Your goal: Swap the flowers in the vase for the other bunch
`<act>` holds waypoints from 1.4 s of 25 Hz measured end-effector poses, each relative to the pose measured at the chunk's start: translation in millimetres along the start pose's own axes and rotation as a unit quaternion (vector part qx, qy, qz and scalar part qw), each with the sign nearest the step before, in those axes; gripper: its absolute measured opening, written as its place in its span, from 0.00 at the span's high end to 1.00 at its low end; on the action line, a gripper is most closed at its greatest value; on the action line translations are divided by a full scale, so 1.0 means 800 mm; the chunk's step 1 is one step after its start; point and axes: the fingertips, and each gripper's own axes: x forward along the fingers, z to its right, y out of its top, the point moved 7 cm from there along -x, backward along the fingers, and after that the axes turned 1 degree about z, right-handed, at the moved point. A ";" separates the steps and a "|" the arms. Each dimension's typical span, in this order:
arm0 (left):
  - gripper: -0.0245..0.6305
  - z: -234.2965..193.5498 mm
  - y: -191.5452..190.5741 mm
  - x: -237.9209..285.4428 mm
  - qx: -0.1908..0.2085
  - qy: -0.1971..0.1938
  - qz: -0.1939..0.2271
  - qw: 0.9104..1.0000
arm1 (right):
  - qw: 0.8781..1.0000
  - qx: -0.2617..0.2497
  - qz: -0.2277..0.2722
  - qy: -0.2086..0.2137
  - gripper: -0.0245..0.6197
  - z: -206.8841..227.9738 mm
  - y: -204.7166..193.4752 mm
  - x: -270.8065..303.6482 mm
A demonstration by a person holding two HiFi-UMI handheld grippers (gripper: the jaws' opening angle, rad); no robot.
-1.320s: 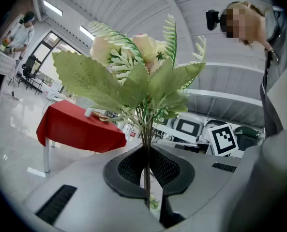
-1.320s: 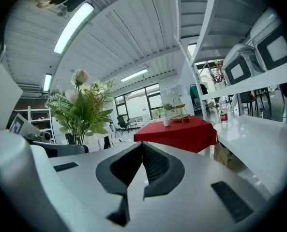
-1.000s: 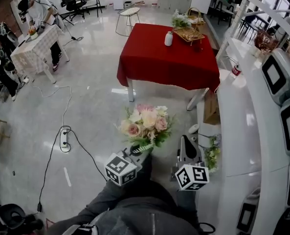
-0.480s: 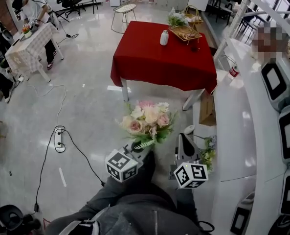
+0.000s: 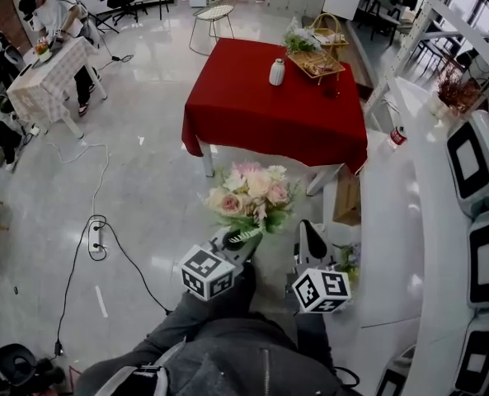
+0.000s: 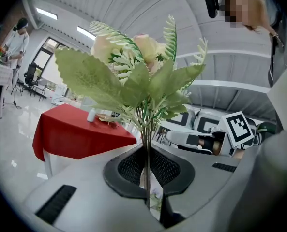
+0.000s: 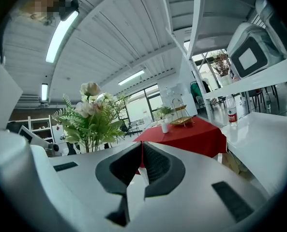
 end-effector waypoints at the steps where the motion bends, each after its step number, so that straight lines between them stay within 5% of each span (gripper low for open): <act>1: 0.94 -0.006 0.005 0.009 -0.001 0.000 0.001 1.000 | 1.000 -0.001 -0.001 0.000 0.94 0.005 0.004 0.009; 15: 0.93 -0.101 0.059 0.119 -0.017 0.001 -0.001 1.000 | 0.998 0.046 -0.032 -0.018 0.94 0.080 0.042 0.147; 35: 0.93 -0.207 0.088 0.188 -0.014 0.032 -0.008 0.999 | 0.998 0.036 -0.042 0.024 0.94 0.121 0.061 0.298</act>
